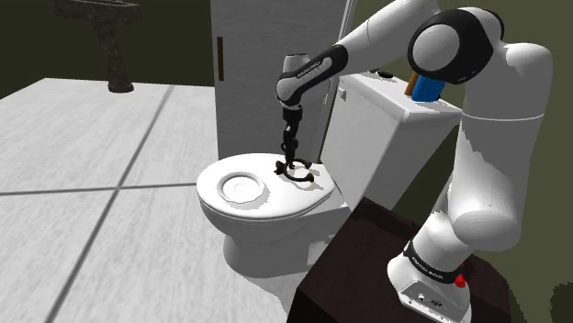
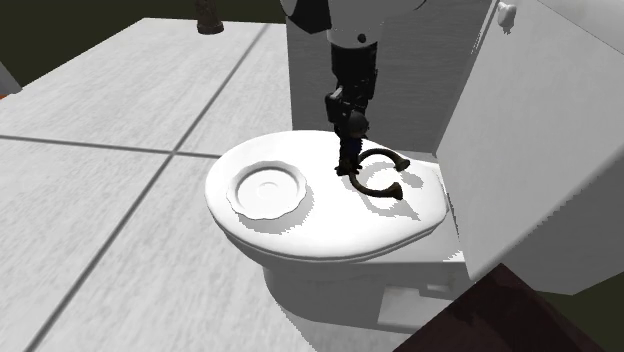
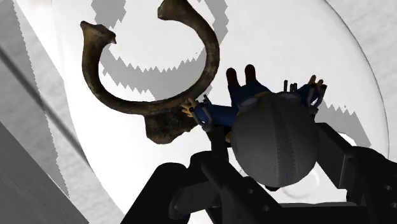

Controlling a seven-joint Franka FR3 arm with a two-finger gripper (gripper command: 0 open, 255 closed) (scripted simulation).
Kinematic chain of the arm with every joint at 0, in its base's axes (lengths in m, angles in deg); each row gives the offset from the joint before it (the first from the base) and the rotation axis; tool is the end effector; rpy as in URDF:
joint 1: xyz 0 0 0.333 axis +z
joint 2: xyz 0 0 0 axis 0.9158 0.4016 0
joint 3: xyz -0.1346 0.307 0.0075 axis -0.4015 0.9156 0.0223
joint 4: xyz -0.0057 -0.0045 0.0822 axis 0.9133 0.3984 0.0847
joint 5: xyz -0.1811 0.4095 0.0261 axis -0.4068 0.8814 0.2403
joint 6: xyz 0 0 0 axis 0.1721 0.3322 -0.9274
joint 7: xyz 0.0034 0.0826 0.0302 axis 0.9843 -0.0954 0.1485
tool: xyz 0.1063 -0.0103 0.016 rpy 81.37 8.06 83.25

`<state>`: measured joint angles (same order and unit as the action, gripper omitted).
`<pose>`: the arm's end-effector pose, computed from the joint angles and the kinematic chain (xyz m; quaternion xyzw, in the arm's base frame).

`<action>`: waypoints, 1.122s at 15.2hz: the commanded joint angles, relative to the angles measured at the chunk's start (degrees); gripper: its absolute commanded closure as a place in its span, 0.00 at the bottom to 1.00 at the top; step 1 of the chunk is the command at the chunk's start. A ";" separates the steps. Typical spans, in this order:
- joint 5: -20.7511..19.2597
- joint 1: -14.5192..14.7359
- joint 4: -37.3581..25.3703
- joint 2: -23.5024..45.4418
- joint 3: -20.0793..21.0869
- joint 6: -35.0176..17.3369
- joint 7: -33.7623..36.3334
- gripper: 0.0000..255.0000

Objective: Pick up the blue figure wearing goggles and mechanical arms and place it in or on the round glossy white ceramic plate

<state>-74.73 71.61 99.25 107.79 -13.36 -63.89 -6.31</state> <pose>0.6411 -0.1386 0.2929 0.9830 0.1796 -0.0341 0.0181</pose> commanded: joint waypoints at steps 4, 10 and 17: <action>0.64 2.97 -7.42 3.86 2.01 3.80 5.09 1.00; 1.51 5.96 -19.20 10.39 4.14 9.29 10.58 1.00; 2.16 7.00 -24.86 15.44 5.21 9.99 12.86 1.00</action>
<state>-72.65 78.58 74.43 122.76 -8.22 -53.45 6.46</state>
